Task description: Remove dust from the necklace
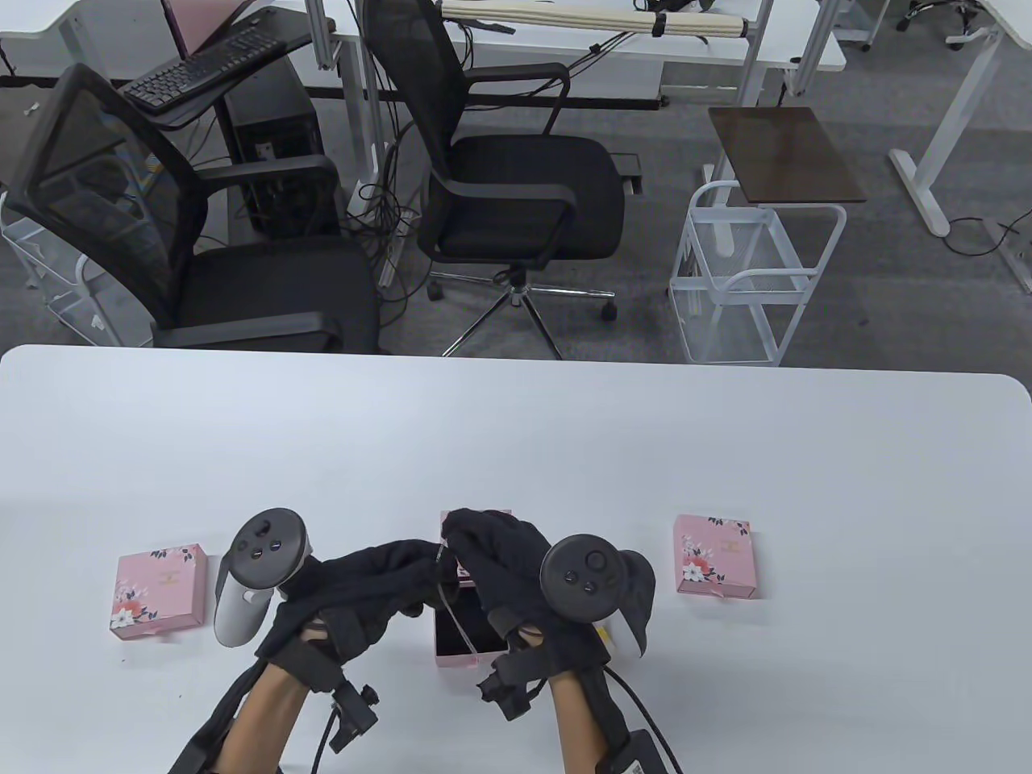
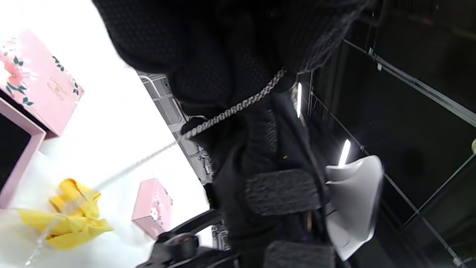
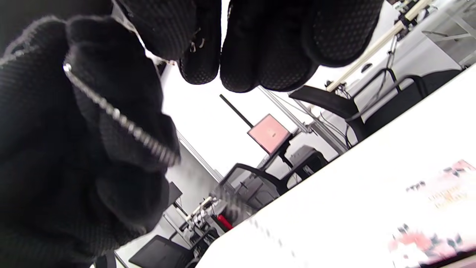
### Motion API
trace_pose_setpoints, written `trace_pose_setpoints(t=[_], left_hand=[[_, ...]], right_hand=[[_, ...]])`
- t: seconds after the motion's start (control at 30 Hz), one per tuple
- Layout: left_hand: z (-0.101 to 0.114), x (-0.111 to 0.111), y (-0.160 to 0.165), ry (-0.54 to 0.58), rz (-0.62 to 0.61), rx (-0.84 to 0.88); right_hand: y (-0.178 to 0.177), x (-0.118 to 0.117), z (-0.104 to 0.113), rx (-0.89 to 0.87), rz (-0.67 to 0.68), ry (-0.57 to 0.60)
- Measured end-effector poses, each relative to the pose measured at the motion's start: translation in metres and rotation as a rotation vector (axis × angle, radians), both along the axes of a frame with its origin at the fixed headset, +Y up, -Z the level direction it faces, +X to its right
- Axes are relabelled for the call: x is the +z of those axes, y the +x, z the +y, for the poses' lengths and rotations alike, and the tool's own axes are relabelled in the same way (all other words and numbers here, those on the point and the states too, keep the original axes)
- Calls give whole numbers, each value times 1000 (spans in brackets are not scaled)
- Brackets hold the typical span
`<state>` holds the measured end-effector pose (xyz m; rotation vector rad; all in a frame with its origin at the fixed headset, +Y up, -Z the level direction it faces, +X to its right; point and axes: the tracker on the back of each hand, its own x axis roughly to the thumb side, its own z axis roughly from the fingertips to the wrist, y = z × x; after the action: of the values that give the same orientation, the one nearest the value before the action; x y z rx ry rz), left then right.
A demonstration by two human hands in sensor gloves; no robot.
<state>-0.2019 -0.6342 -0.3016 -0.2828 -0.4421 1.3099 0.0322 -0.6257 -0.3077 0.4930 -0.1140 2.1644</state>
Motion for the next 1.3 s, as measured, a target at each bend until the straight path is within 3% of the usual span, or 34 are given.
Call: trace_pose_setpoints(t=[0.1, 0.27, 0.4, 0.6, 0.83, 1.13, 1.3], left_hand=[[-1, 0, -5, -6, 71, 54], [1, 4, -13, 29, 224, 98], [1, 6, -17, 47, 315, 144], [3, 9, -11, 82, 299, 133], [2, 9, -7, 79, 294, 121], [-5, 3, -19, -24, 302, 281], [-4, 2, -29, -19, 340, 302]], right_hand=[[-1, 0, 0, 73, -10, -2], [0, 13, 14, -10, -96, 151], [-8, 22, 23, -55, -57, 157], [-29, 26, 19, 73, 6, 58], [-40, 28, 13, 17, -87, 131], [-46, 27, 11, 75, -25, 116], [-49, 25, 7, 110, 1, 91]])
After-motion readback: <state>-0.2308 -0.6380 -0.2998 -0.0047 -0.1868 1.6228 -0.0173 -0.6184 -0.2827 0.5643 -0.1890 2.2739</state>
